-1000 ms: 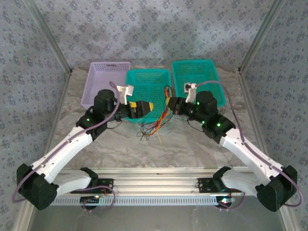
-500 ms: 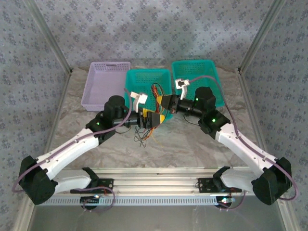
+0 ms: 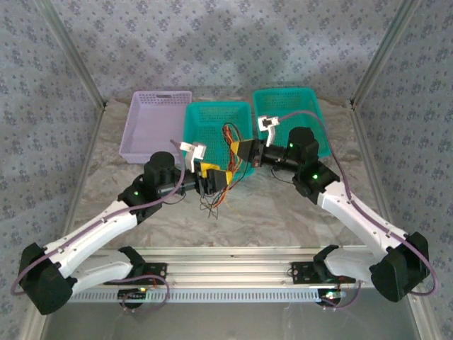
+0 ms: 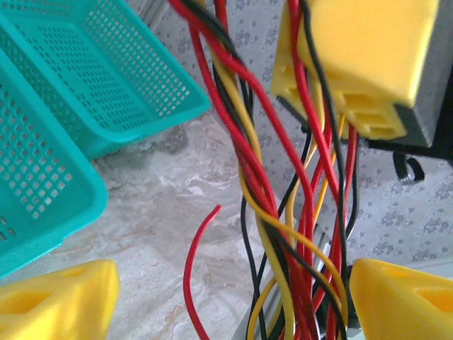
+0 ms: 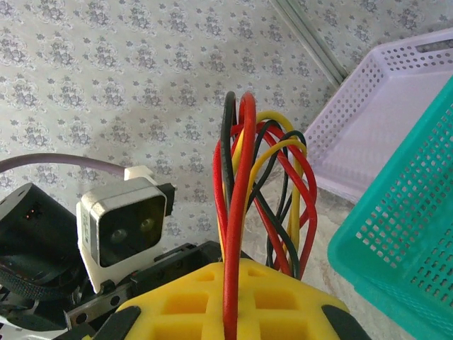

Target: Untangle the cables

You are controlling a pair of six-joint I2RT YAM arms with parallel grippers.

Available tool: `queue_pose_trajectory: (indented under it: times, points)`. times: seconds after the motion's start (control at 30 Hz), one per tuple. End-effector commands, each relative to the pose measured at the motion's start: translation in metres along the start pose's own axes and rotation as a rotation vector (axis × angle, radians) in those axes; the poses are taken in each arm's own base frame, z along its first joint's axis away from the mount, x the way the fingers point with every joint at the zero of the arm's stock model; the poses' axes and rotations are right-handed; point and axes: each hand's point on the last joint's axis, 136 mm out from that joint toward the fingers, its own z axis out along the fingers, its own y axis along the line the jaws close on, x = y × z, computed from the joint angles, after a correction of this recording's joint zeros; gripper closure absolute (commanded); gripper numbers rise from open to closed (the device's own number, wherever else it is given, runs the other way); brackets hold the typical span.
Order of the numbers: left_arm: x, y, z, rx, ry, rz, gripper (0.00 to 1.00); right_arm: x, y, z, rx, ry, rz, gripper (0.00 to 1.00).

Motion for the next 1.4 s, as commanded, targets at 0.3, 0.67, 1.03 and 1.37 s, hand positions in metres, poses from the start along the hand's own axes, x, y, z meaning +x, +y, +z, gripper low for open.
queue_pose_trajectory:
  times: [0.3, 0.67, 1.03, 1.37]
  points:
    - [-0.010, -0.016, 0.002, 0.074, -0.038, 0.030, 0.20, 0.011, 0.022, 0.004, -0.067, 0.047, -0.054, 1.00]
    - [-0.011, -0.008, -0.003, 0.029, -0.076, 0.031, 0.63, 0.014, 0.021, 0.004, -0.060, 0.056, -0.047, 1.00]
    - [-0.011, 0.000, -0.013, -0.022, -0.099, 0.045, 1.00, 0.025, 0.016, -0.005, -0.032, 0.077, -0.070, 1.00]
    - [-0.015, 0.018, -0.039, -0.178, -0.107, 0.098, 1.00, 0.054, -0.005, -0.027, 0.101, 0.210, -0.092, 1.00]
